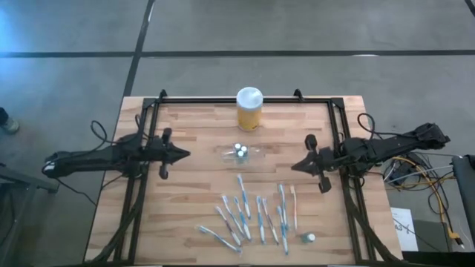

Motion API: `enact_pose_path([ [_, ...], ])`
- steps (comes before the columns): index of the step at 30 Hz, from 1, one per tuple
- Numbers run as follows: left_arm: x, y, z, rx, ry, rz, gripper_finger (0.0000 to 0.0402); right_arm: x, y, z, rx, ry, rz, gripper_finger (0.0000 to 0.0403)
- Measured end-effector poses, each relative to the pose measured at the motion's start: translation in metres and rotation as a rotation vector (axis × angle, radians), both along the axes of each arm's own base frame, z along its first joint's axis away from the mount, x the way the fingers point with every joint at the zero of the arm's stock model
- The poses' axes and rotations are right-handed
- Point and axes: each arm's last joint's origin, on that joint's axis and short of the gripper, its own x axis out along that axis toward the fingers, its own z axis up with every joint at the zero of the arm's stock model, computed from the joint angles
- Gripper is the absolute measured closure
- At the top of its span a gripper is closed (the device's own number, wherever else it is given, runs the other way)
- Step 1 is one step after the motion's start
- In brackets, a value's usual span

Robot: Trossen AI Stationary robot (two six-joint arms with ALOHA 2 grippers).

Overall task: Pick & Place toothbrushing station
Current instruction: Put the blue mouthwash into the transparent organizer

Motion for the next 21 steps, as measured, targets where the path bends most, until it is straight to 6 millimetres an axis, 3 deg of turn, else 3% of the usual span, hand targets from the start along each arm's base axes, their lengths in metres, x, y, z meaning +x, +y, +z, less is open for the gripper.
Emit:
enact_pose_path([
  [8,-0.012,-0.001,0.002,0.024,-0.034,0.001,0.0396,-0.009,-0.002,-0.006,0.001,-0.018,-0.001,0.0394],
  [21,-0.019,-0.002,0.0,-0.006,-0.037,0.006,0.0393,-0.011,-0.003,-0.035,0.025,0.064,-0.005,0.0394],
])
